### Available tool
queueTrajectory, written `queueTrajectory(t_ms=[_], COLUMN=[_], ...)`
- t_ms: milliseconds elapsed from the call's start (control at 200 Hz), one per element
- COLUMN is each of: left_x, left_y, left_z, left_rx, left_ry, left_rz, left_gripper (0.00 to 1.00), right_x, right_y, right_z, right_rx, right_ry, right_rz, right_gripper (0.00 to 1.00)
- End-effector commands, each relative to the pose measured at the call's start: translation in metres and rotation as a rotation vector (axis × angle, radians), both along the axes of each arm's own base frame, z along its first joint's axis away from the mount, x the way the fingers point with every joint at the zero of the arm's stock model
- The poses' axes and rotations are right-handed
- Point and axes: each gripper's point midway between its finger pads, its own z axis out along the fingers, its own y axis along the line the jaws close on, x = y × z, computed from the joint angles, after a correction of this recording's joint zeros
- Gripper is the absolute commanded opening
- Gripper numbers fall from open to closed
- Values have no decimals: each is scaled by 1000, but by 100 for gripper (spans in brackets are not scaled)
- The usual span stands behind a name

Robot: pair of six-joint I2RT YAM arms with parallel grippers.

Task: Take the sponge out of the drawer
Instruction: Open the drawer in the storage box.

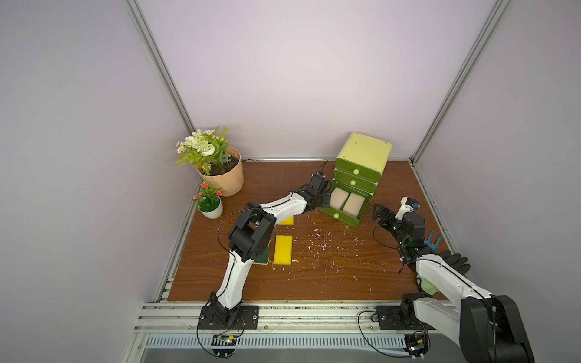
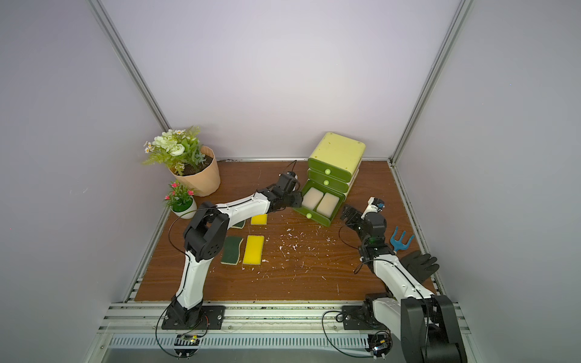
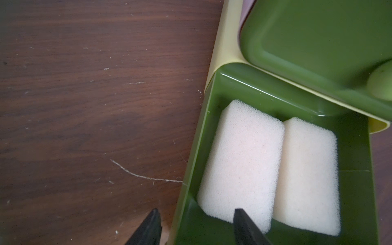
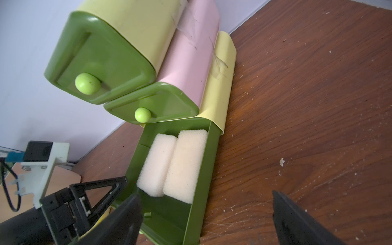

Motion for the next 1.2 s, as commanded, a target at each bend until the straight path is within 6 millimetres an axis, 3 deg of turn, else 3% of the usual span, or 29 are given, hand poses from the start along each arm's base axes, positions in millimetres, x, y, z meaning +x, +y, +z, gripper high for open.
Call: queueTrajectory(t_ms=[0,245,470,751,1196], left_x=[-2,-3,-15,-31,-32], left_y=[-7,-7,-42,-85,-104], left_z=[34,69,84,72,38], left_rx=[-16,44,60,45,60], left_ry=[-60,-149,-166,-136,-70], left_rz=[-15,-2,-88,-186,-217], left_gripper=[67,81,84,82,71], right_x=[1,1,0,-6,-17], right_y=[2,2,0,-9,-23], right_z=[14,14,16,24,36], right_rx=[14,15,11,-1,-15], right_ry=[-51,-52,-57,-91,-144], right_rz=[-1,2,-7,-52,-125], right_gripper=[99,99,99,99,99])
